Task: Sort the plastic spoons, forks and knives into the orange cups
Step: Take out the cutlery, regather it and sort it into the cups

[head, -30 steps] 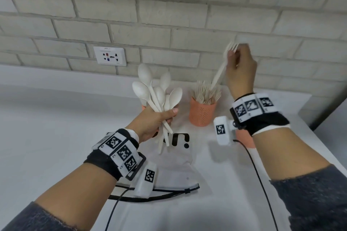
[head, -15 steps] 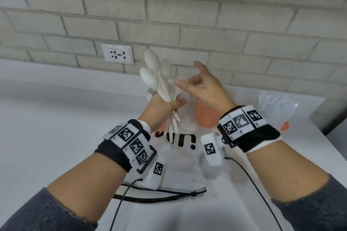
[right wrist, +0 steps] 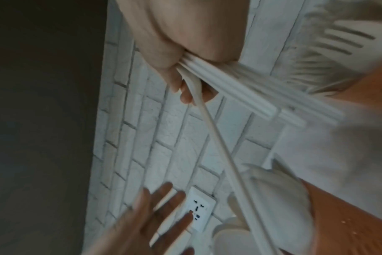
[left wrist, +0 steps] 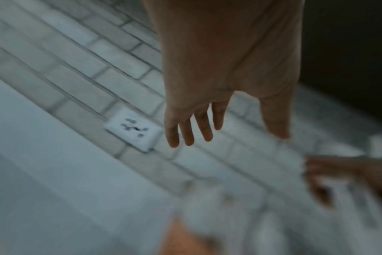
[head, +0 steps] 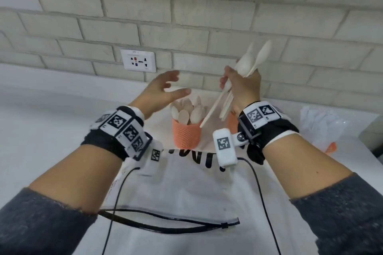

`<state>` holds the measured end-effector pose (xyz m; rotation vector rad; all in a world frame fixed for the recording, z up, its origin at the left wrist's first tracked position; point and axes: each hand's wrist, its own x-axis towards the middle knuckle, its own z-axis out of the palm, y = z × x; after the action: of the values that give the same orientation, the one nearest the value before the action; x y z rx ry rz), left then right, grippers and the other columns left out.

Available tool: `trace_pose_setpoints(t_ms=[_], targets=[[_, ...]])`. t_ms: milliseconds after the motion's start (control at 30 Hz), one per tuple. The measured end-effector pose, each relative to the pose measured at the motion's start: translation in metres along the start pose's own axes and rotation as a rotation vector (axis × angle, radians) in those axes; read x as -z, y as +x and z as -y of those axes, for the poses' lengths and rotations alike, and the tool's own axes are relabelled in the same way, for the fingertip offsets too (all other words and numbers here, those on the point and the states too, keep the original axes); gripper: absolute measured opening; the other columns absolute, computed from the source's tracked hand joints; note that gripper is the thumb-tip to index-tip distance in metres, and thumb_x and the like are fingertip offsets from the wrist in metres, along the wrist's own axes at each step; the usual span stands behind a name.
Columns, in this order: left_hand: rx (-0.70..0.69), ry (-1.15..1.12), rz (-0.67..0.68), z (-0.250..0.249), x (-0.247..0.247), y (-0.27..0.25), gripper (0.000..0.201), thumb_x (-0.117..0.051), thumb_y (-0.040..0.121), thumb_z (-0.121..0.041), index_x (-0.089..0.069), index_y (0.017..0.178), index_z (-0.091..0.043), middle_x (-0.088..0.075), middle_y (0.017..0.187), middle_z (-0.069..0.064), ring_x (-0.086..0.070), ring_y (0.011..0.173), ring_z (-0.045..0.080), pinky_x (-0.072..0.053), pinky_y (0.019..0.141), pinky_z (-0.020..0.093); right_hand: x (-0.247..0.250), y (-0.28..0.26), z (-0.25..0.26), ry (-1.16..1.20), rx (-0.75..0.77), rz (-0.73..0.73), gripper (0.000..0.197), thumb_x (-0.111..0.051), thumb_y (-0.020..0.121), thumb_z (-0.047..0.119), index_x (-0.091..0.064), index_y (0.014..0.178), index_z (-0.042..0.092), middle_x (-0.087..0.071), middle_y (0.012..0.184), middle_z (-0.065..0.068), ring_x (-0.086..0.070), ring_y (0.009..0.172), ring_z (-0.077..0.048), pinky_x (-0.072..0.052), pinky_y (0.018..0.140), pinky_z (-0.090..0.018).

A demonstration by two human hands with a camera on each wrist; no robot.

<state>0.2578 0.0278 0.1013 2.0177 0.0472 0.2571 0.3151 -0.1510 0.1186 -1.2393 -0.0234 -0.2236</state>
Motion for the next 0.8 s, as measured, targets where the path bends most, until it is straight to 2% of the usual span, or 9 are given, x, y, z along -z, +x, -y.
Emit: trace_pose_setpoints(t_ms=[133, 233, 300, 367, 433, 500, 600, 700, 800], targets=[[0.198, 0.209, 0.228, 0.034, 0.002, 0.009, 0.112, -0.080, 0.065, -0.039, -0.009, 0.150, -0.025, -0.024, 0.154, 0.001, -0.028, 0.139, 0.022, -0.031, 0.107, 0.036, -0.007, 0.010, -0.020, -0.037, 0.026, -0.078, 0.027, -0.059, 0.083, -0.001, -0.049, 0.108, 0.004, -0.056, 0.073, -0.008, -0.051, 0.039, -0.009, -0.047, 0.044, -0.024], [0.209, 0.208, 0.291, 0.043, -0.016, 0.015, 0.119, -0.083, 0.064, -0.038, -0.002, 0.150, -0.027, -0.024, 0.154, 0.004, -0.027, 0.140, 0.022, -0.027, 0.108, 0.032, -0.023, 0.008, -0.031, -0.110, 0.111, -0.022, 0.039, -0.063, 0.082, 0.003, -0.048, 0.119, -0.001, -0.057, 0.084, -0.014, -0.054, 0.049, -0.014, -0.047, 0.045, -0.022], [0.201, 0.189, 0.280, 0.044, -0.025, 0.022, 0.111, -0.080, 0.066, -0.045, -0.008, 0.149, -0.028, -0.040, 0.144, 0.007, -0.038, 0.134, 0.025, -0.033, 0.105, 0.033, -0.036, 0.005, -0.034, -0.119, 0.177, 0.004, 0.049, -0.068, 0.078, 0.012, -0.047, 0.119, -0.002, -0.061, 0.088, -0.020, -0.061, 0.062, -0.026, -0.054, 0.054, -0.031], [0.183, 0.201, 0.260, 0.045, -0.029, 0.026, 0.088, -0.071, 0.076, -0.045, -0.021, 0.147, -0.027, -0.045, 0.138, 0.007, -0.047, 0.123, 0.025, -0.038, 0.100, 0.034, -0.046, 0.003, -0.038, -0.129, 0.225, 0.017, 0.057, -0.070, 0.071, 0.022, -0.047, 0.119, 0.000, -0.064, 0.096, -0.024, -0.064, 0.079, -0.039, -0.057, 0.070, -0.044], [0.157, 0.222, 0.241, 0.050, -0.030, 0.026, 0.072, -0.065, 0.083, -0.039, -0.029, 0.144, -0.028, -0.047, 0.137, 0.009, -0.051, 0.112, 0.023, -0.041, 0.093, 0.032, -0.049, 0.003, -0.045, -0.153, 0.239, 0.032, 0.054, -0.070, 0.074, 0.019, -0.046, 0.120, 0.004, -0.063, 0.097, -0.021, -0.063, 0.085, -0.040, -0.057, 0.074, -0.048], [0.140, 0.193, 0.246, 0.053, -0.029, 0.025, 0.072, -0.067, 0.082, -0.030, -0.028, 0.143, -0.030, -0.048, 0.134, 0.008, -0.051, 0.106, 0.021, -0.042, 0.089, 0.030, -0.044, 0.006, -0.055, -0.144, 0.204, 0.015, 0.049, -0.068, 0.079, 0.012, -0.044, 0.121, 0.004, -0.062, 0.096, -0.018, -0.061, 0.077, -0.033, -0.058, 0.064, -0.039], [0.178, 0.121, 0.328, 0.053, -0.026, 0.023, 0.091, -0.073, 0.077, -0.015, -0.016, 0.147, -0.030, -0.040, 0.130, 0.001, -0.045, 0.114, 0.020, -0.036, 0.095, 0.028, -0.038, 0.009, -0.066, -0.088, 0.167, -0.024, 0.053, -0.068, 0.080, 0.011, -0.041, 0.125, 0.004, -0.061, 0.104, -0.025, -0.057, 0.074, -0.027, -0.049, 0.049, -0.017], [0.196, 0.083, 0.364, 0.051, -0.026, 0.022, 0.103, -0.078, 0.073, -0.016, -0.010, 0.148, -0.030, -0.037, 0.129, -0.001, -0.041, 0.120, 0.017, -0.032, 0.102, 0.029, -0.037, 0.006, -0.068, -0.041, 0.168, 0.007, 0.059, -0.069, 0.080, 0.010, -0.037, 0.129, 0.002, -0.058, 0.098, -0.023, -0.057, 0.075, -0.025, -0.048, 0.052, -0.015], [0.207, 0.093, 0.302, 0.053, -0.027, 0.021, 0.091, -0.079, 0.072, -0.021, -0.024, 0.143, -0.031, -0.044, 0.133, 0.003, -0.049, 0.116, 0.022, -0.041, 0.103, 0.037, -0.028, 0.008, -0.069, -0.033, 0.137, 0.065, 0.041, -0.065, 0.081, -0.002, -0.044, 0.116, 0.002, -0.054, 0.075, -0.006, -0.057, 0.062, -0.018, -0.048, 0.053, -0.018]])
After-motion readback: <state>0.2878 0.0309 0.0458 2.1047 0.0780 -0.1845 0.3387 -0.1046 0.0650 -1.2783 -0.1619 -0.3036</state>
